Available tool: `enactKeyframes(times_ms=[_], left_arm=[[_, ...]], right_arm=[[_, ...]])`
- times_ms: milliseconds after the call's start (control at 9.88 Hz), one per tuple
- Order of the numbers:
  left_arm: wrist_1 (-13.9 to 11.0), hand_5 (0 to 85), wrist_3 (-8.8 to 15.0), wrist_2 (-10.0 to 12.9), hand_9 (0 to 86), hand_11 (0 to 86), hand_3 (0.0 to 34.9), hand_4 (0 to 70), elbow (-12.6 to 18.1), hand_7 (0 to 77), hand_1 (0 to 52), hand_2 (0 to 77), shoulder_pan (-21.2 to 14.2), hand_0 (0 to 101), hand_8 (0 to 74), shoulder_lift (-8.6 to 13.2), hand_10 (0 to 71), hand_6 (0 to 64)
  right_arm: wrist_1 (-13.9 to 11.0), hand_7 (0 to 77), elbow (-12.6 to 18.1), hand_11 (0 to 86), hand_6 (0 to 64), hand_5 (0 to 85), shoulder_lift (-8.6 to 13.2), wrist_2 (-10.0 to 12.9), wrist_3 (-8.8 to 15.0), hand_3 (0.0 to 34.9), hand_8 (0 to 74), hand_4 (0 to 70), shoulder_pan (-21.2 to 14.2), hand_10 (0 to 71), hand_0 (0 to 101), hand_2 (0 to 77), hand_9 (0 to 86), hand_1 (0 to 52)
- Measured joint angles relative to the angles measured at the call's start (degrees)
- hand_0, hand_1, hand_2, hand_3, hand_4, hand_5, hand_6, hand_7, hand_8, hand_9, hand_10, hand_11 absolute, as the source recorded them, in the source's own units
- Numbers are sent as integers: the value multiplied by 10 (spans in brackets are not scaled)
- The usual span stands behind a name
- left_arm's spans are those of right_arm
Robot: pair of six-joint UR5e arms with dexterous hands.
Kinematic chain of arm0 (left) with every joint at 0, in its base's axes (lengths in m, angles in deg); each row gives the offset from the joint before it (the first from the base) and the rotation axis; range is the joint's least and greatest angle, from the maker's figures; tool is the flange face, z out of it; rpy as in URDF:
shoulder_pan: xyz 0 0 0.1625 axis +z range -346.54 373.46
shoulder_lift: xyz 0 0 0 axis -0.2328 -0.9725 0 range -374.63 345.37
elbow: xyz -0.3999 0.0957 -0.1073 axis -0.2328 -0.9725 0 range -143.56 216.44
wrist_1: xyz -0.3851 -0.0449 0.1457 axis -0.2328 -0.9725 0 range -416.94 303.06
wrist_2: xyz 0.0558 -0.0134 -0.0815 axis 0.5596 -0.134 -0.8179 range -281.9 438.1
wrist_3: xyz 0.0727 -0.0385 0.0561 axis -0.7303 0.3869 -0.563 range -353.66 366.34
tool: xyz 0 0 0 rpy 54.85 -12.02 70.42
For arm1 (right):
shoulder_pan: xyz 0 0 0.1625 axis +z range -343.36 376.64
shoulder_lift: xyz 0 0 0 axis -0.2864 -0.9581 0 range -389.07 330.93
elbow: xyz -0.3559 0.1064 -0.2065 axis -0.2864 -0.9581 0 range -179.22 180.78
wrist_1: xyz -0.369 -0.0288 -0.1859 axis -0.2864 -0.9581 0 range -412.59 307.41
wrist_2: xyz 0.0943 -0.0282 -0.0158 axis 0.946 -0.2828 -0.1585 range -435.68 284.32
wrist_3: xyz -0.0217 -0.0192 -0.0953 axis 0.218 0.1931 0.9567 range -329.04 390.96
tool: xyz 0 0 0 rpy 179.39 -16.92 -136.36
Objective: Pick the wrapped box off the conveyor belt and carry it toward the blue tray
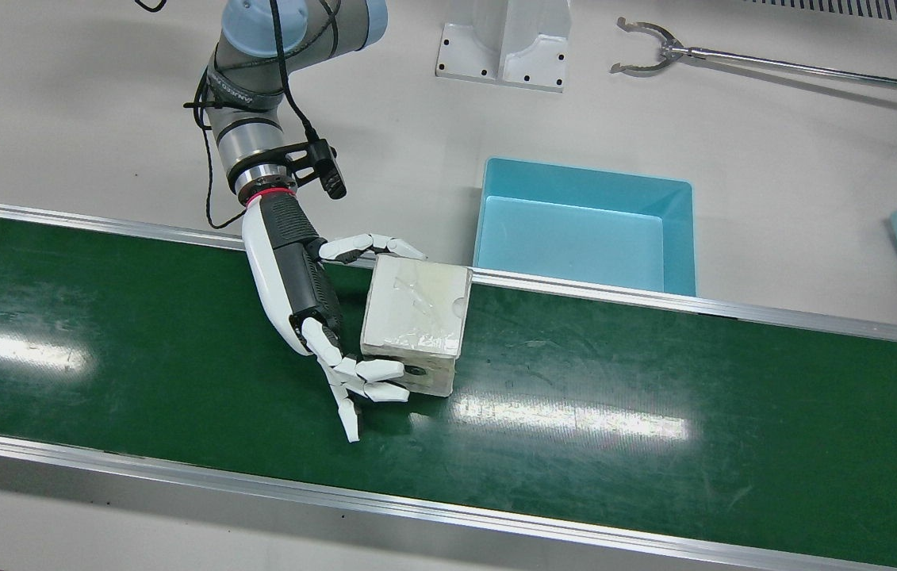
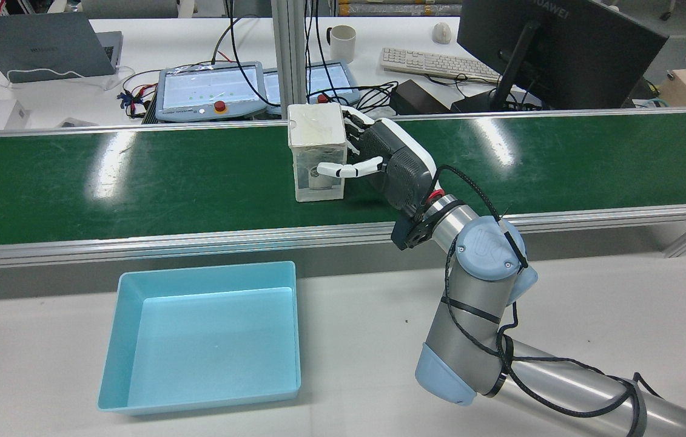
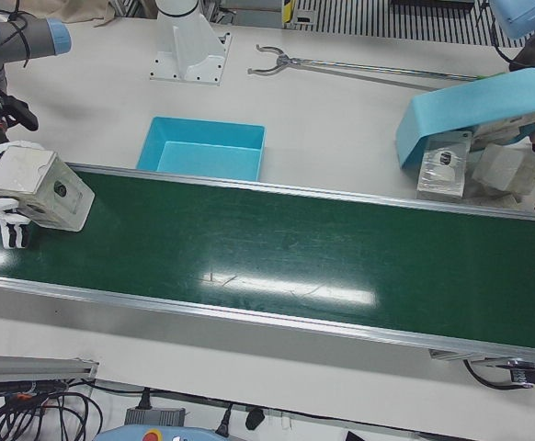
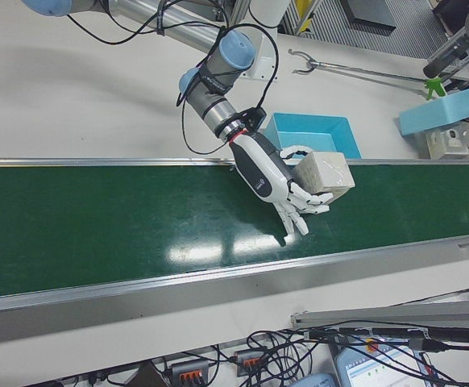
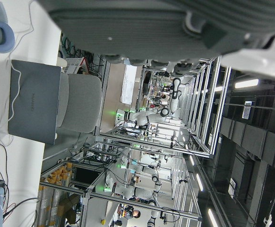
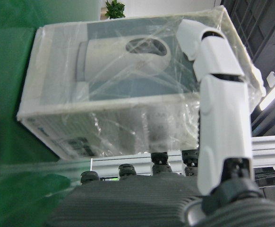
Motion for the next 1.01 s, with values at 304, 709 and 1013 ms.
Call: enactKeyframes(times_ms=[304, 709, 1013], left_arm=[[0, 11, 0, 0, 0, 0, 0, 0, 0, 5, 0, 5, 0, 0, 5, 0, 5, 0], [0, 11, 0, 0, 0, 0, 0, 0, 0, 5, 0, 11, 0, 0, 5, 0, 5, 0], [0, 11, 0, 0, 0, 0, 0, 0, 0, 5, 0, 11, 0, 0, 5, 0, 5, 0]], right_arm=[[0, 251, -2, 11, 38, 300, 10, 15, 3, 201, 0, 131, -2, 0, 523, 289, 49, 240], [-52, 420, 27, 65, 191, 442, 10, 38, 3, 176, 229, 267, -2, 120, 577, 338, 273, 175], [-103, 485, 91, 256, 251, 502, 10, 47, 4, 109, 360, 327, -3, 267, 575, 338, 376, 175]])
